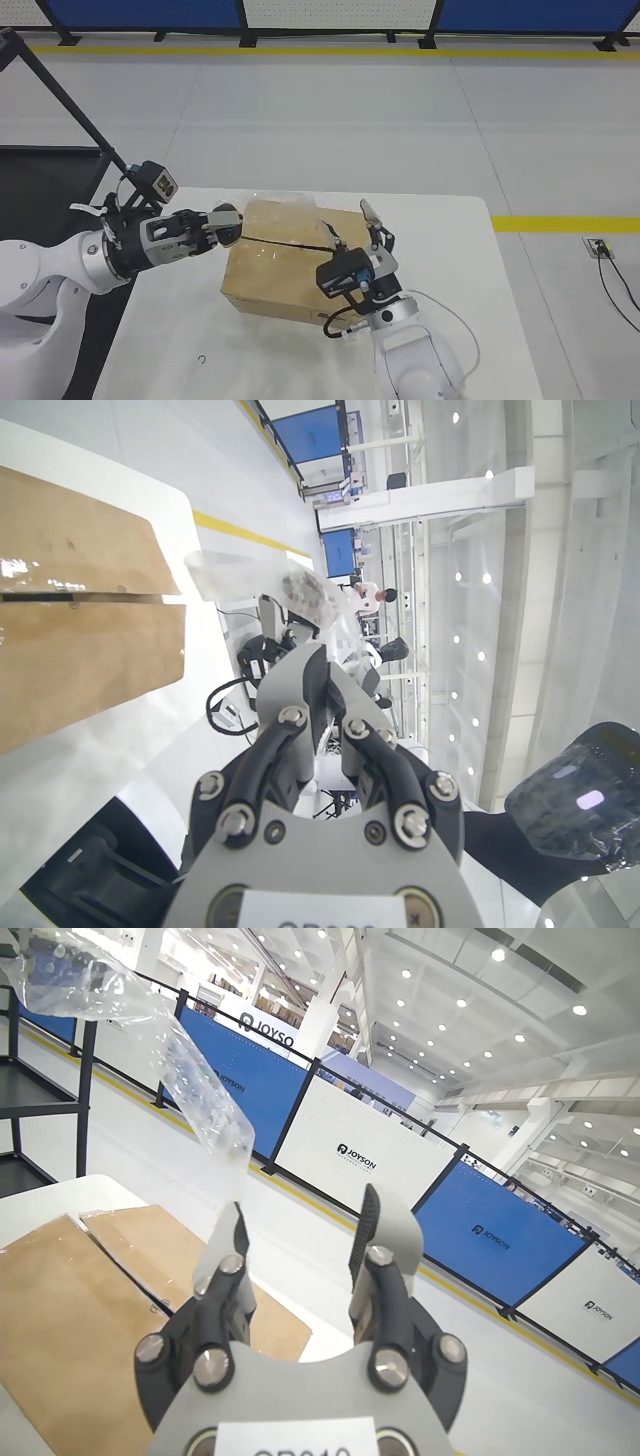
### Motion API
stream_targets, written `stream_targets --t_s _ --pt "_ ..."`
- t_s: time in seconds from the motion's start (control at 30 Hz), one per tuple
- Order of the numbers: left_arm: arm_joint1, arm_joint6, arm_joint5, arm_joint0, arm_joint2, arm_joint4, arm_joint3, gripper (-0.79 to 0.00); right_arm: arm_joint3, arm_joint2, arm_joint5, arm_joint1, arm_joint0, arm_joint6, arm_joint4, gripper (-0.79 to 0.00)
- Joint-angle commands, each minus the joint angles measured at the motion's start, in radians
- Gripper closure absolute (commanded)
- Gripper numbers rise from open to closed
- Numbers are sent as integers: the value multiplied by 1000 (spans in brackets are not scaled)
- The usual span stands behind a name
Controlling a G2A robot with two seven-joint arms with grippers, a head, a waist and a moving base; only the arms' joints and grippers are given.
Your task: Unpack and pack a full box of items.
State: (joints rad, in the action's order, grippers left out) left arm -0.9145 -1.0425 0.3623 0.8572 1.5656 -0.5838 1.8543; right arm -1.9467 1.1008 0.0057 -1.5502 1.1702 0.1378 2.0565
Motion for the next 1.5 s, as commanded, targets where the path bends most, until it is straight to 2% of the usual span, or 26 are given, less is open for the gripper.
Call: stream_targets --t_s 0.0,0.3,0.57,0.9,1.0,1.2,1.33,1.47 --pt "2 5 19 -5 2 -6 6 0 2 3 -7 1 3 2 -6 -785" --pt "12 11 112 -46 5 -52 10 0 6 24 -41 5 20 35 -10 -785" --pt "22 3 157 -67 6 -73 2 0 3 42 -56 8 29 56 -19 -785" --pt "40 -21 223 -72 11 -66 18 0 15 57 -55 11 28 50 -38 -785" --pt "47 -45 236 -80 -1 -51 27 0 18 75 -21 10 29 51 -57 -785" --pt "58 -124 233 -117 -65 4 15 0 32 142 47 6 24 71 -190 -785" --pt "64 -189 227 -189 -129 49 -32 0 24 202 6 10 41 68 -320 -785" --pt "72 -234 181 -287 -219 79 -100 0 14 263 -39 18 68 55 -393 -785"
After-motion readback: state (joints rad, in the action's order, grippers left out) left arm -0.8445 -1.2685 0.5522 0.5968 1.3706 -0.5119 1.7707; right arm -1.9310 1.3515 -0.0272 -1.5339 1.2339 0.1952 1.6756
